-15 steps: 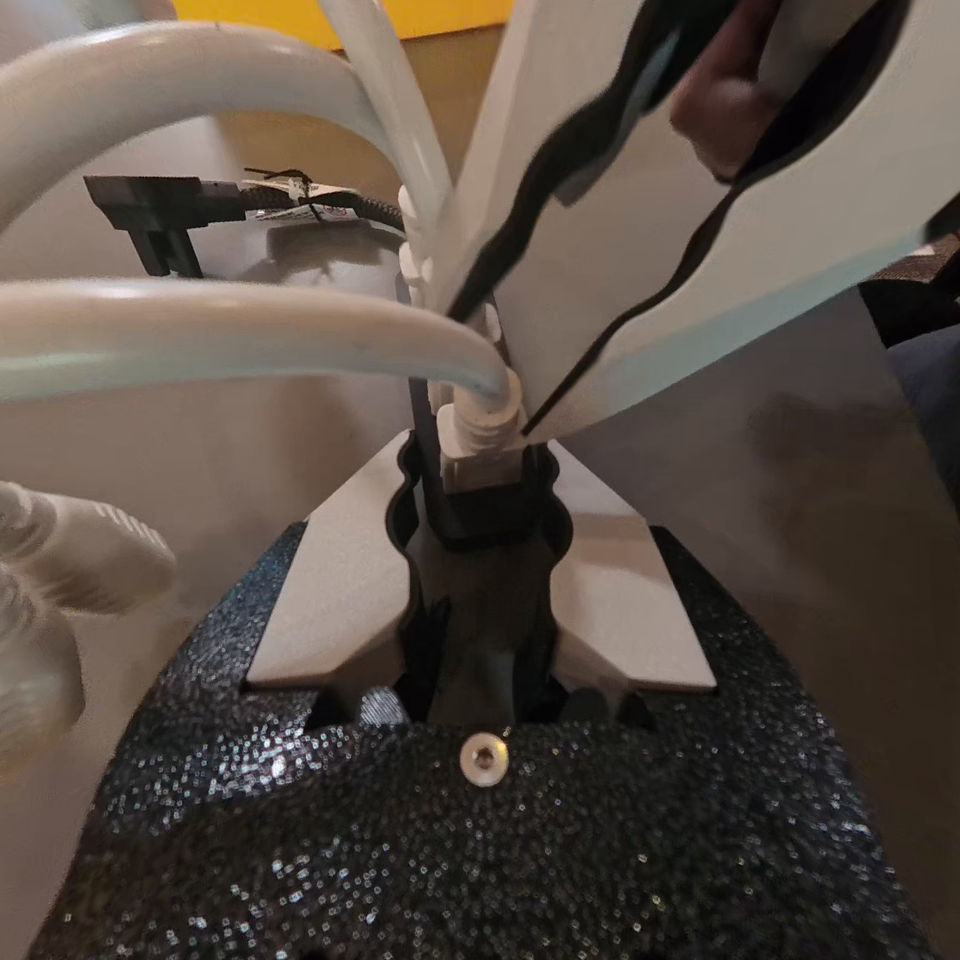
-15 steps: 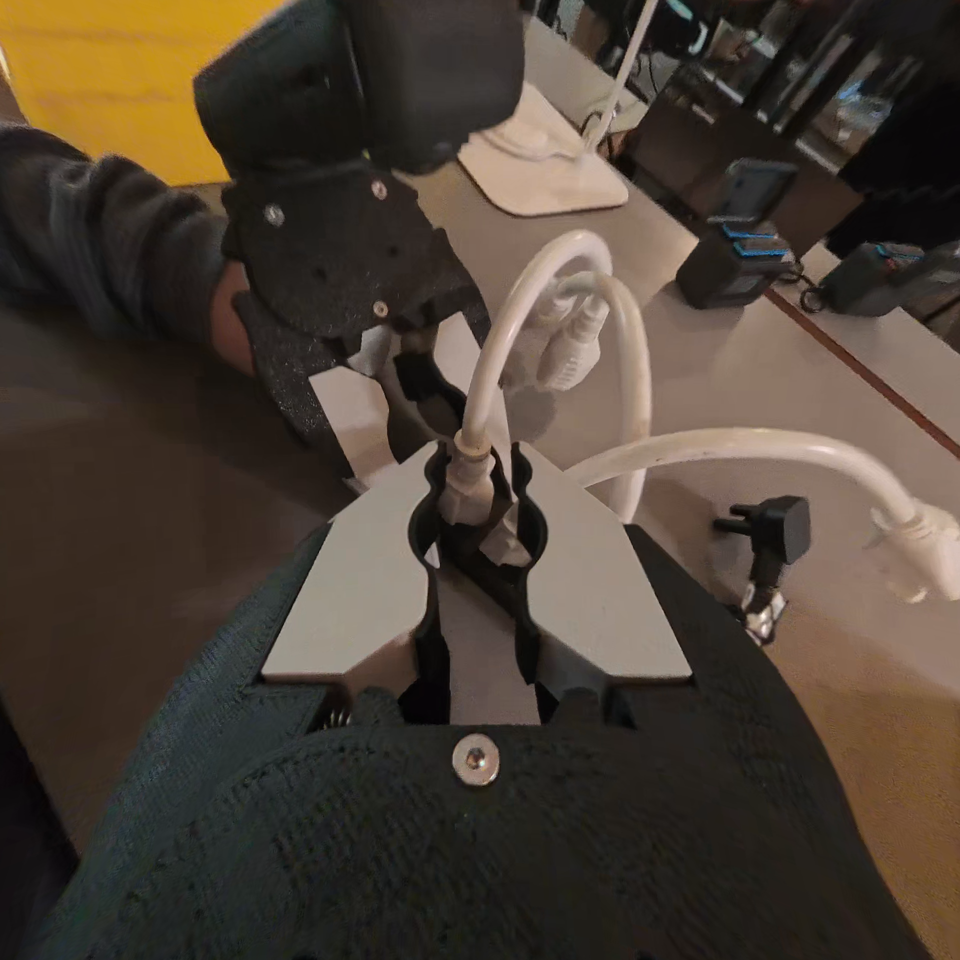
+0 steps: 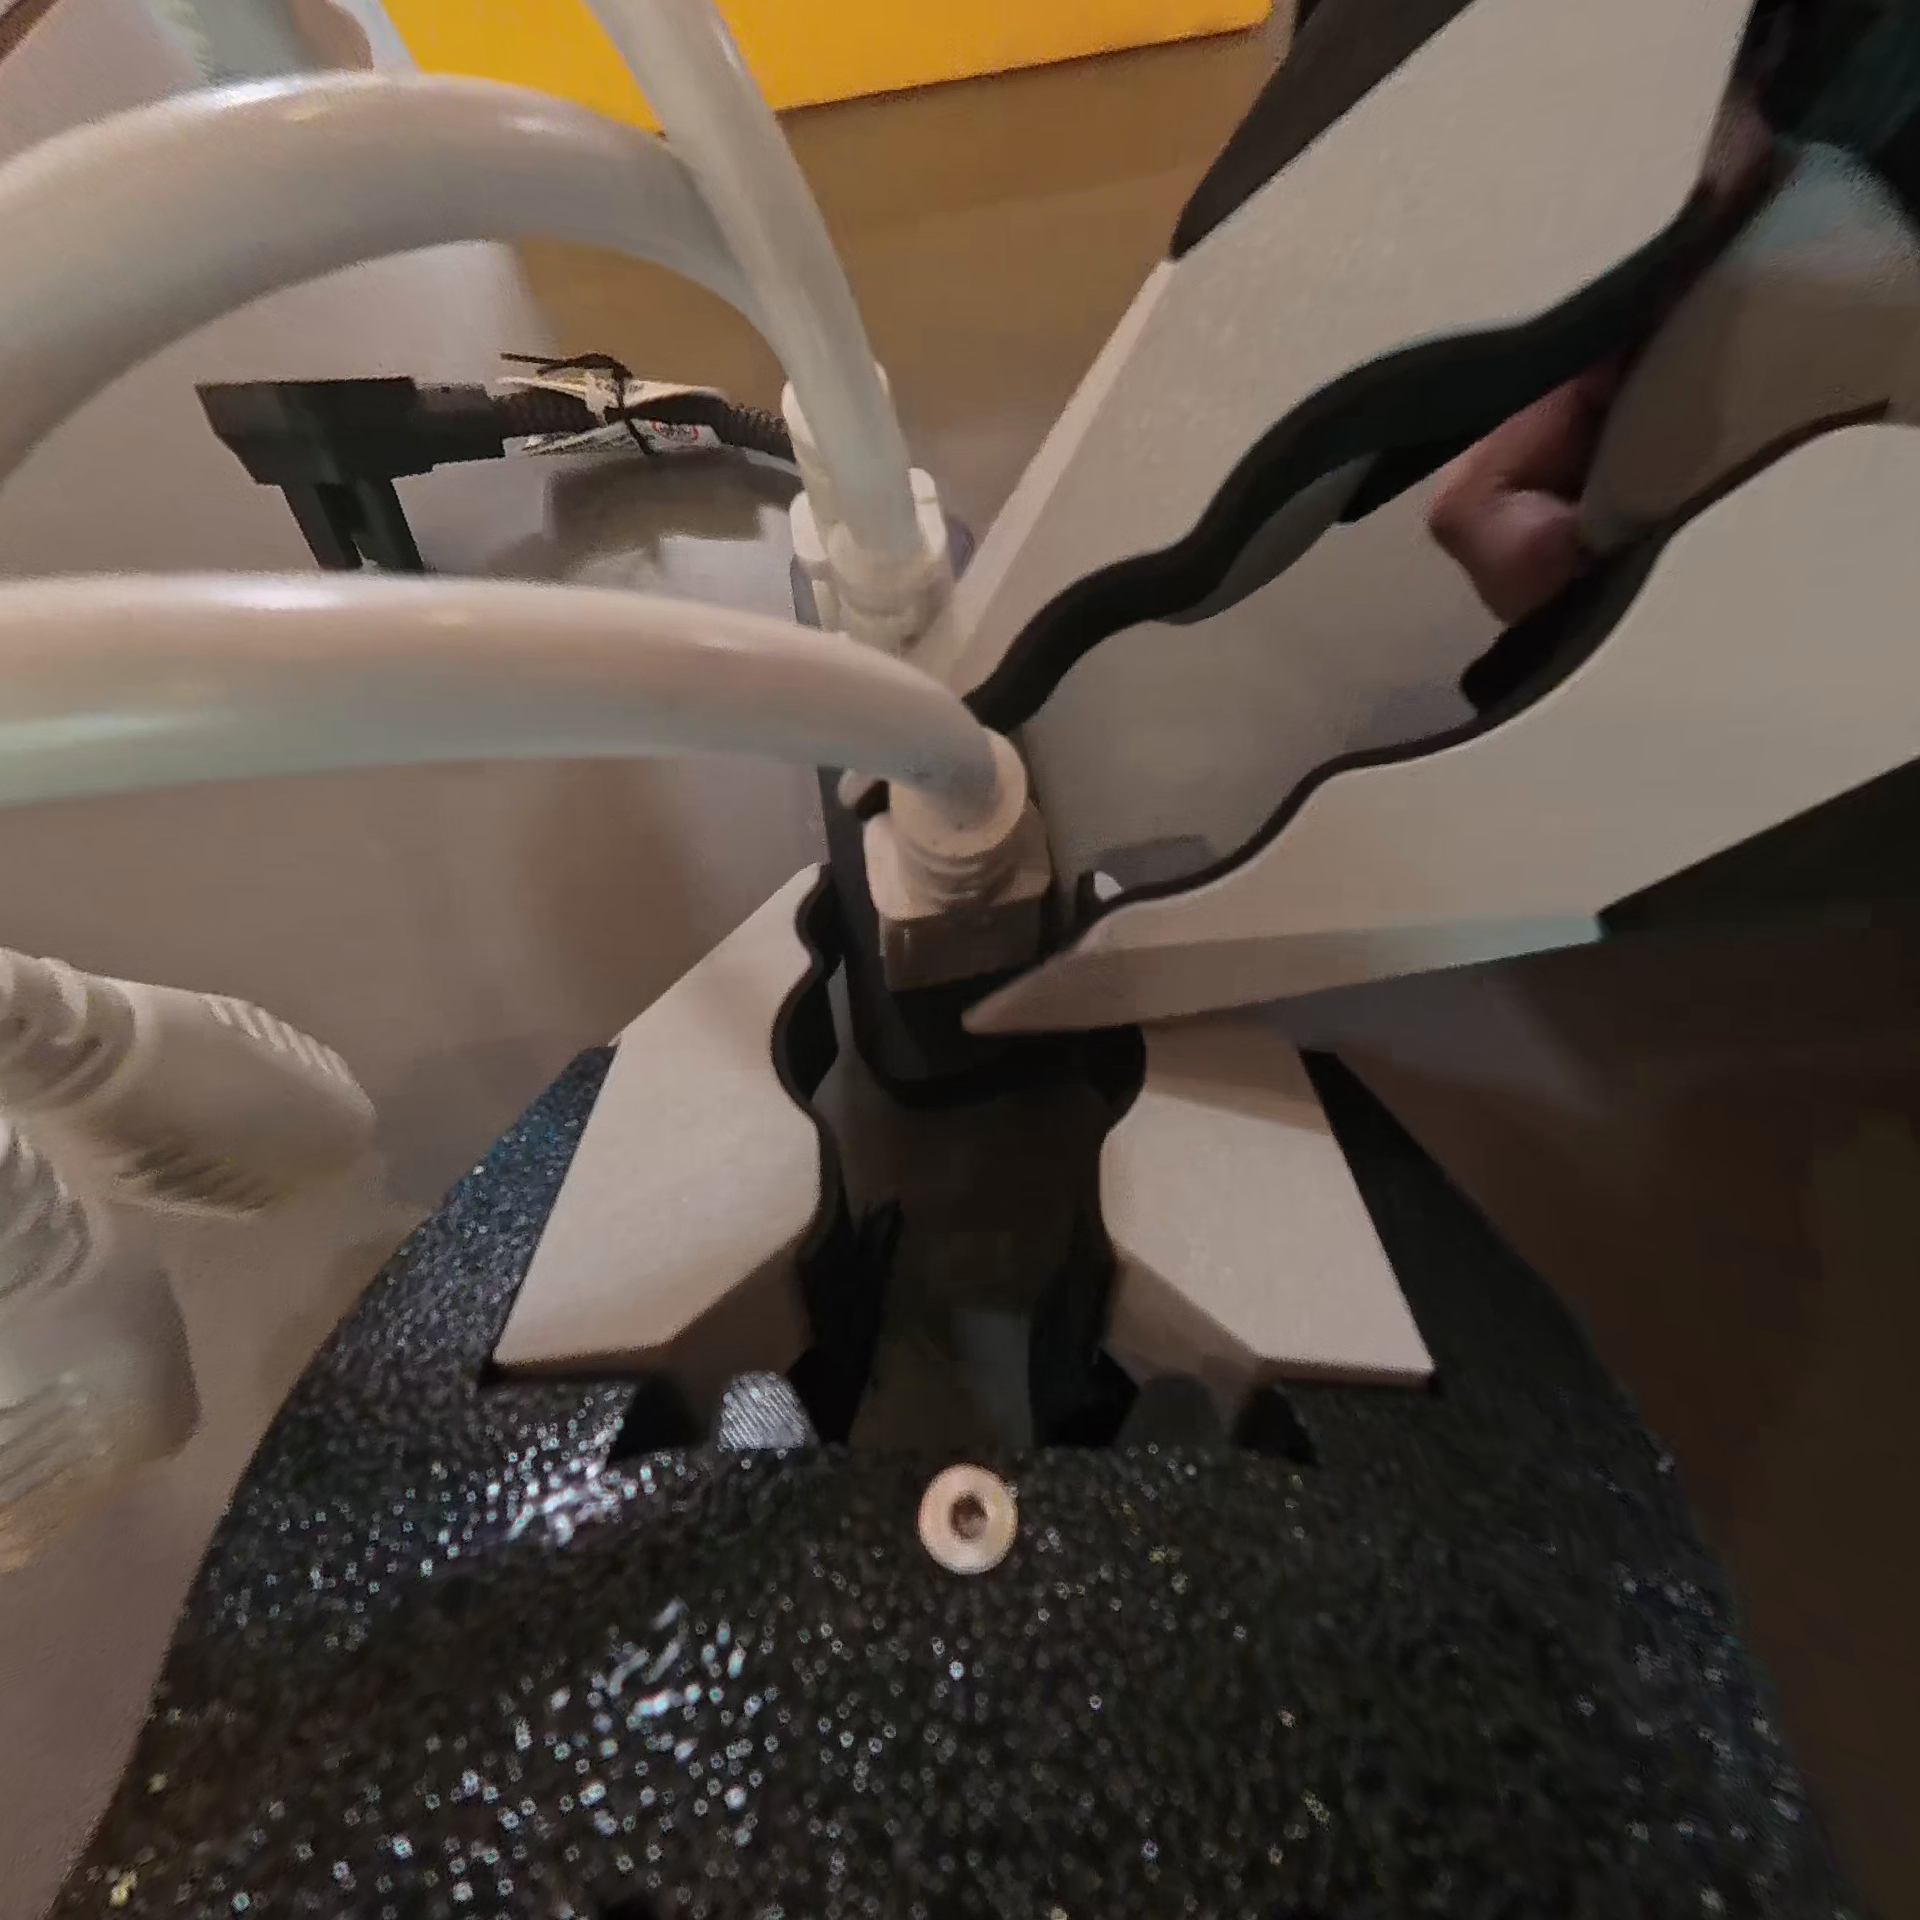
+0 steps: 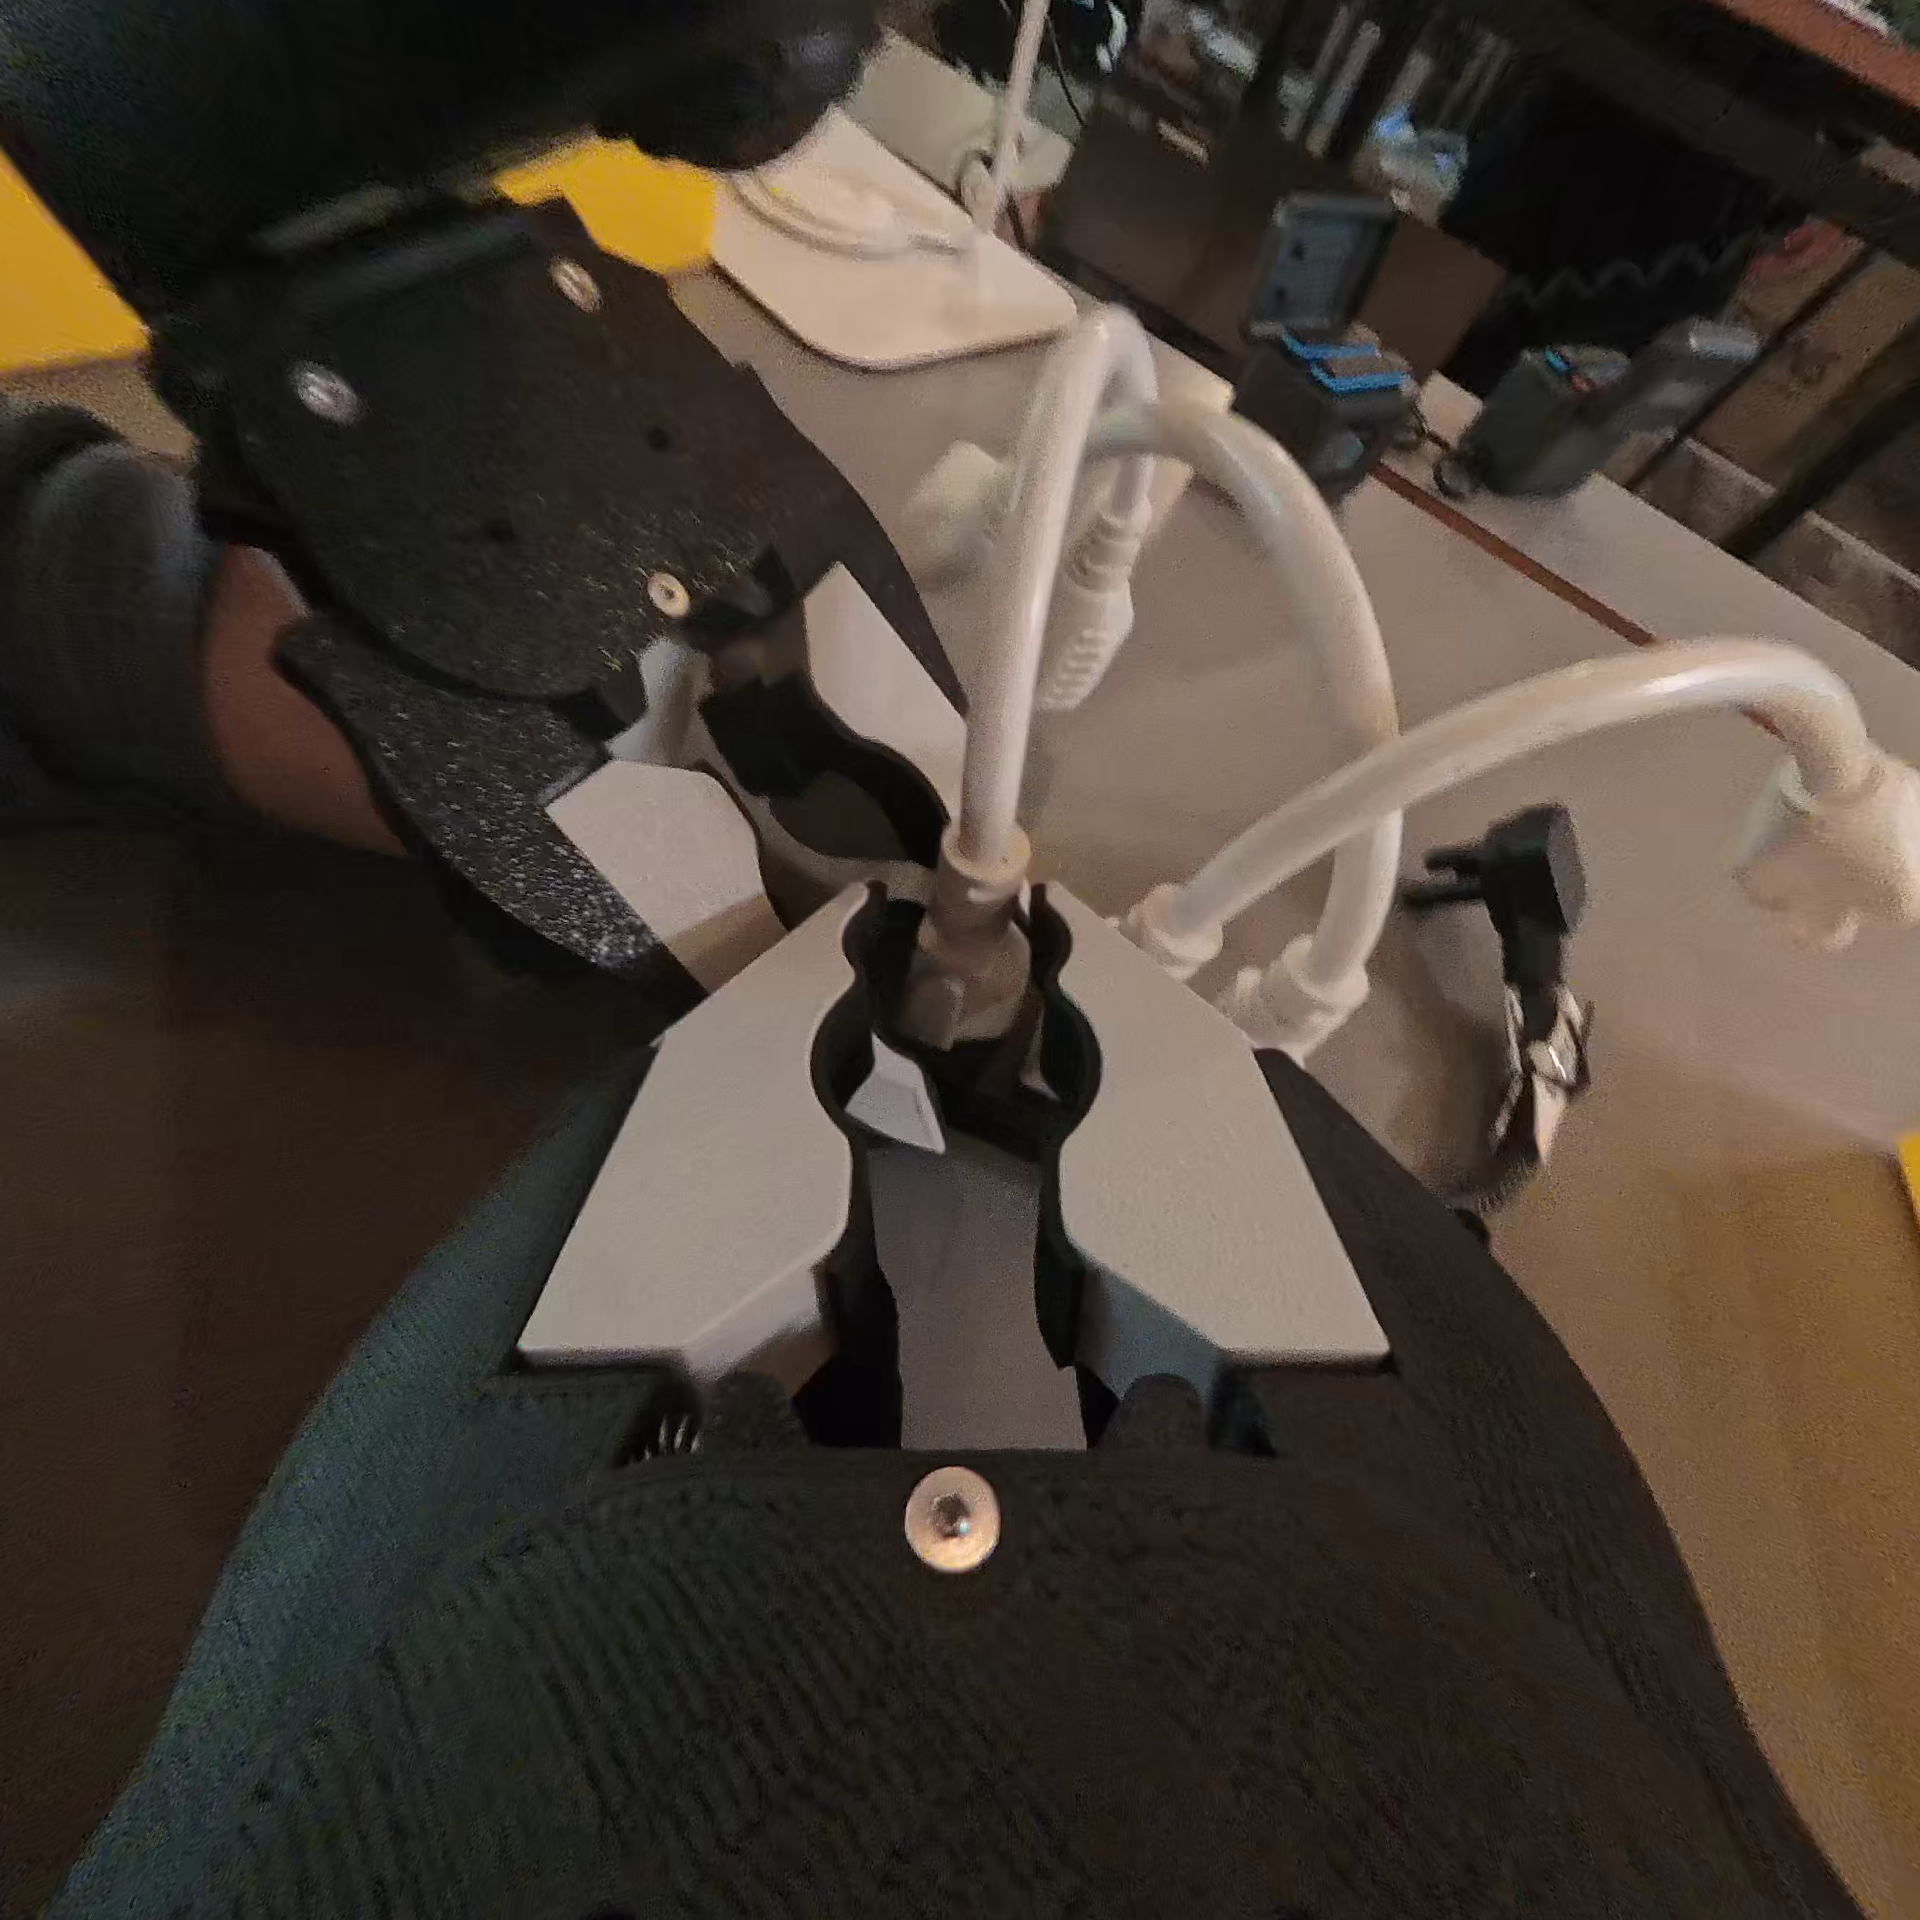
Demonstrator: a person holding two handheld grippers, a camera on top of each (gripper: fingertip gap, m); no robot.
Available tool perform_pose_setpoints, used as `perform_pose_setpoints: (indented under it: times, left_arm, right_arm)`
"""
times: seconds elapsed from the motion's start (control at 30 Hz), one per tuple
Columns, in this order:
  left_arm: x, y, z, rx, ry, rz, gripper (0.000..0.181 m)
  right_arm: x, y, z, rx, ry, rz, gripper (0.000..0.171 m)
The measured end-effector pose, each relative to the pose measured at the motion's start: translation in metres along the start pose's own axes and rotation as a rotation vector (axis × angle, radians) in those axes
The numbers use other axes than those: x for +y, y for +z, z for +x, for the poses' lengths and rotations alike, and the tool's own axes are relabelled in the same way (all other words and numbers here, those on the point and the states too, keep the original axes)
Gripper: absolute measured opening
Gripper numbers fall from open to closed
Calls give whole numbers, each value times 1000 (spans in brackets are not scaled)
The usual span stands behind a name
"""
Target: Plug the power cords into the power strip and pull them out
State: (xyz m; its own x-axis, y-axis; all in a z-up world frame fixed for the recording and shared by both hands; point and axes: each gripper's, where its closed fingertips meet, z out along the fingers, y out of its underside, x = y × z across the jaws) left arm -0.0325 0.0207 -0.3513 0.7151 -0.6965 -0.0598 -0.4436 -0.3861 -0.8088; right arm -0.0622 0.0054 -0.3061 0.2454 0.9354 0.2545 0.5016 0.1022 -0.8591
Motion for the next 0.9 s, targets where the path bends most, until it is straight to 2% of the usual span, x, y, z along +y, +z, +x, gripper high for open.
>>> perform_pose_setpoints:
  times: [0.13,0.23,0.37,0.47,0.67,0.8,0.9]
  left_arm:
    - [-6,8,1,-48,2,-4,43]
    - [-8,10,5,-5,7,0,45]
    - [-9,10,5,39,-25,6,44]
    - [-9,12,-2,-1,-43,2,44]
    - [-15,16,-6,-3,-107,21,44]
    - [-12,18,-9,-38,-92,-5,44]
    - [-11,18,-12,-63,-84,-10,44]
  right_arm:
    - [10,-4,12,80,-2,-23,19]
    - [9,-1,10,22,64,-2,19]
    - [7,2,12,13,12,31,17]
    - [4,5,17,8,41,114,16]
    - [2,3,26,-4,131,145,15]
    - [6,6,26,34,40,113,15]
    - [5,6,25,2,51,119,15]
